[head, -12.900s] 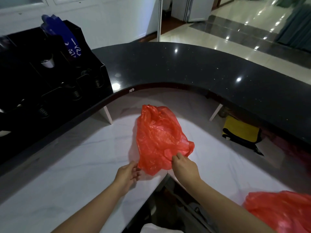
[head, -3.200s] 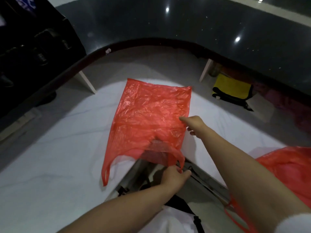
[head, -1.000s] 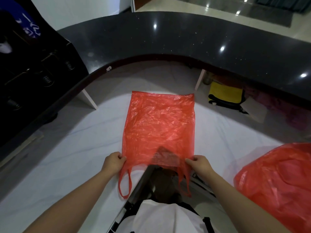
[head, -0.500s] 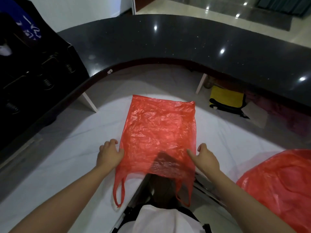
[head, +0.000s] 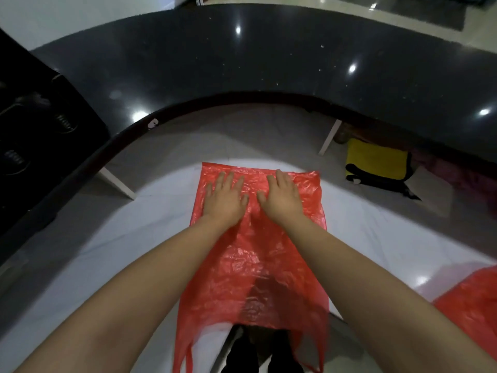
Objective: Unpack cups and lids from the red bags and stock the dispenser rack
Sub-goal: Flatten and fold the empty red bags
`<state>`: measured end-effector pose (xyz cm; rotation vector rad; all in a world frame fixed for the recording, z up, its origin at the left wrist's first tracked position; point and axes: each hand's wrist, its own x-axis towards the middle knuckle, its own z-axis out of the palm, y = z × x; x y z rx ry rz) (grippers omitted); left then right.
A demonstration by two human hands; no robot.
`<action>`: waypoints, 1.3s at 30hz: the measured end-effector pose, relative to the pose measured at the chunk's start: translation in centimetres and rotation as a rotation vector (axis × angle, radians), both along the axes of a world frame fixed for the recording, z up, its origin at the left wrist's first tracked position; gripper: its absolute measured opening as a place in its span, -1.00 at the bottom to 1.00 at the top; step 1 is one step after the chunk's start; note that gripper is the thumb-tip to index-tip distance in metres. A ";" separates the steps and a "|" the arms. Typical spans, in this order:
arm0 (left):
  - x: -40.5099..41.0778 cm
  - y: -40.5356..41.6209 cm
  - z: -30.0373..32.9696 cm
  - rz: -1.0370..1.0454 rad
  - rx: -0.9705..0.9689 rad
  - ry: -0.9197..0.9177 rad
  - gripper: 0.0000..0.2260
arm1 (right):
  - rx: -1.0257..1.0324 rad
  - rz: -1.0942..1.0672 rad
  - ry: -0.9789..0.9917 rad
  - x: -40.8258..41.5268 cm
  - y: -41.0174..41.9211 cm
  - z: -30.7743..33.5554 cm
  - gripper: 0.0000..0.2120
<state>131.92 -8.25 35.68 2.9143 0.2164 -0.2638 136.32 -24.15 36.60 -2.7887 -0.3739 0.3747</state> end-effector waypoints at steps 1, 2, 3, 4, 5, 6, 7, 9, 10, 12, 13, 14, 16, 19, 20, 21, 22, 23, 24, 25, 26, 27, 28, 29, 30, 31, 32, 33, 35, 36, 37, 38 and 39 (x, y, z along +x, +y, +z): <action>0.5 0.2 -0.9 -0.012 0.018 0.016 -0.45 | -0.019 0.000 0.008 0.3 0.1 -1.1 -0.36; 0.9 0.6 -1.8 -0.022 0.030 0.031 -0.45 | -0.034 -0.001 0.013 0.5 0.1 -2.2 -0.34; 1.2 1.0 -2.7 -0.028 0.038 0.049 -0.44 | -0.049 -0.003 0.021 0.6 -0.1 -3.3 -0.33; 1.3 1.6 -3.6 -0.030 0.044 0.072 -0.43 | -0.067 -0.009 0.033 0.6 -0.5 -4.3 -0.32; 1.3 2.1 -4.5 -0.028 0.049 0.089 -0.43 | -0.085 -0.017 0.039 0.5 -0.9 -5.3 -0.31; 1.3 2.6 -5.3 -0.026 0.050 0.099 -0.42 | -0.101 -0.025 0.036 0.4 -1.5 -6.3 -0.31; 1.1 3.0 -6.0 -0.024 0.046 0.101 -0.42 | -0.110 -0.031 0.028 0.2 -2.1 -7.1 -0.31; 0.8 3.6 -7.1 -0.019 0.038 0.084 -0.40 | -0.107 -0.031 0.001 -0.2 -3.2 -8.3 -0.31; 0.7 3.8 -7.7 -0.016 0.036 0.065 -0.40 | -0.106 -0.029 -0.017 -0.2 -3.8 -8.9 -0.31; 0.2 4.3 -8.3 -0.005 0.044 0.008 -0.39 | -0.122 -0.027 -0.069 -0.3 -5.1 -9.4 -0.33; 0.1 4.6 -8.5 -0.002 0.043 -0.015 -0.40 | -0.131 -0.033 -0.092 -0.2 -5.8 -9.5 -0.34; 0.1 4.9 -8.8 -0.004 0.041 -0.032 -0.40 | -0.135 -0.044 -0.111 0.1 -6.5 -9.6 -0.34; 0.2 5.3 -9.2 -0.008 0.042 -0.054 -0.40 | -0.134 -0.068 -0.131 0.5 -7.6 -9.7 -0.34; 0.4 5.7 -9.5 -0.007 0.048 -0.074 -0.40 | -0.149 -0.110 -0.122 1.2 -8.9 -9.7 -0.33; 0.5 5.8 -9.6 -0.008 0.050 -0.078 -0.40 | -0.153 -0.116 -0.122 1.4 -9.1 -9.7 -0.32; 0.5 5.9 -9.7 -0.011 0.053 -0.079 -0.39 | -0.156 -0.114 -0.123 1.5 -9.3 -9.6 -0.32; 0.7 6.0 -9.6 -0.015 0.054 -0.074 -0.39 | -0.157 -0.108 -0.122 1.7 -9.4 -9.5 -0.32; 0.8 6.2 -9.5 -0.021 0.054 -0.057 -0.38 | -0.159 -0.100 -0.116 1.8 -9.6 -9.4 -0.31; 0.9 6.3 -9.4 -0.030 0.053 -0.029 -0.37 | -0.166 -0.092 -0.104 1.8 -9.6 -9.2 -0.30; 1.0 6.3 -9.0 -0.040 0.050 0.002 -0.36 | -0.173 -0.091 -0.089 1.9 -9.5 -8.9 -0.29; 1.0 6.4 -8.7 -0.046 0.043 0.025 -0.36 | -0.176 -0.096 -0.075 1.9 -9.2 -8.6 -0.29; 0.9 6.2 -8.2 -0.044 0.034 0.026 -0.36 | -0.171 -0.103 -0.074 1.8 -8.7 -8.1 -0.28; 0.8 6.0 -7.8 -0.043 0.028 0.007 -0.36 | -0.158 -0.101 -0.088 1.7 -8.0 -7.7 -0.28; 0.8 5.6 -7.4 -0.045 0.022 -0.020 -0.37 | -0.143 -0.085 -0.105 1.5 -6.9 -7.3 -0.28; 1.0 5.1 -7.1 -0.049 0.013 -0.037 -0.38 | -0.129 -0.061 -0.115 1.4 -5.5 -6.9 -0.28; 1.3 4.7 -6.8 -0.052 -0.001 -0.039 -0.39 | -0.112 -0.037 -0.114 1.4 -4.1 -6.7 -0.28; 1.7 4.3 -6.6 -0.054 -0.014 -0.029 -0.39 | -0.092 -0.019 -0.105 1.5 -2.6 -6.6 -0.28; 2.2 3.9 -6.6 -0.057 -0.020 -0.013 -0.39 | -0.072 -0.007 -0.092 1.7 -1.3 -6.6 -0.28; 3.0 3.7 -7.0 -0.073 -0.012 0.018 -0.40 | -0.049 0.016 -0.056 2.0 0.5 -7.1 -0.28; 3.1 3.8 -7.3 -0.081 -0.004 0.024 -0.40 | -0.055 0.028 -0.042 2.1 0.8 -7.6 -0.29; 3.0 4.0 -7.8 -0.084 0.002 0.023 -0.41 | -0.073 0.040 -0.038 2.0 0.7 -8.1 -0.30; 2.9 4.3 -8.2 -0.080 0.008 0.014 -0.41 | -0.094 0.047 -0.047 1.9 0.3 -8.6 -0.31; 2.7 4.6 -8.6 -0.073 0.016 0.000 -0.41 | -0.108 0.045 -0.065 1.8 -0.3 -9.0 -0.31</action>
